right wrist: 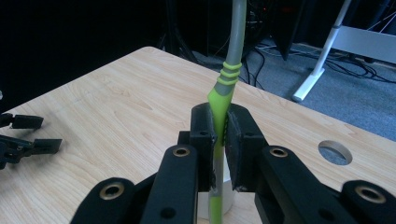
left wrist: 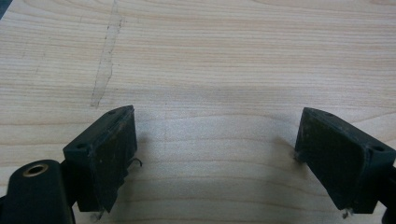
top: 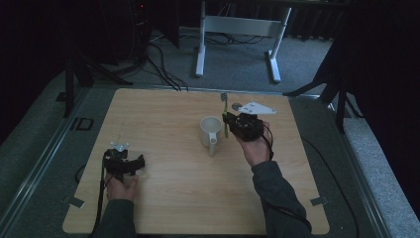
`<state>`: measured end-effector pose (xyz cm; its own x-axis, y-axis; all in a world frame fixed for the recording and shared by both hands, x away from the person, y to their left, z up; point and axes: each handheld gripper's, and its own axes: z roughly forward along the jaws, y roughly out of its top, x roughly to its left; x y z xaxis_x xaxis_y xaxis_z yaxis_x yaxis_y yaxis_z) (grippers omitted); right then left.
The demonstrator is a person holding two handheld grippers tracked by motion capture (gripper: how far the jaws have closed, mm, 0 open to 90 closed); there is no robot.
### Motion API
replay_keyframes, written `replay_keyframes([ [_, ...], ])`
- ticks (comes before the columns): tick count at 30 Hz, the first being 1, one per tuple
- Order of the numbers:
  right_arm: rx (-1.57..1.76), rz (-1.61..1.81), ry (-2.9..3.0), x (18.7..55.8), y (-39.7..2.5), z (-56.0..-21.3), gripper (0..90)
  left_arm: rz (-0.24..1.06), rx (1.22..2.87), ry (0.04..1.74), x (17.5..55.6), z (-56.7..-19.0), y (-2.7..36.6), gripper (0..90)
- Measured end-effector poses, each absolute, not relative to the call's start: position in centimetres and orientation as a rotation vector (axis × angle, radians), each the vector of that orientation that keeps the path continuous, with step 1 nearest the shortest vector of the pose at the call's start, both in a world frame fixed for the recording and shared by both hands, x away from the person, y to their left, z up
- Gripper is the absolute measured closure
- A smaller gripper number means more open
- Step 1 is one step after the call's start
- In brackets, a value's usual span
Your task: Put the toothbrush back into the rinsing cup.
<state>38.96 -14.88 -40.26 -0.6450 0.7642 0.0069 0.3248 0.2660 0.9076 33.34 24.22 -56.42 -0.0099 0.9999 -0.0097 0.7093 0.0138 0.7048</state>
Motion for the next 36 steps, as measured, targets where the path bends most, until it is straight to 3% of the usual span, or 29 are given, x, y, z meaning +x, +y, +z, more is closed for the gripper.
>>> replay_keyframes([
  [36,0.927,1.396,2.113,38.9,-13.3,-39.9,81.8,0.72,1.749,1.773,33.3,-56.4,24.2,13.3],
])
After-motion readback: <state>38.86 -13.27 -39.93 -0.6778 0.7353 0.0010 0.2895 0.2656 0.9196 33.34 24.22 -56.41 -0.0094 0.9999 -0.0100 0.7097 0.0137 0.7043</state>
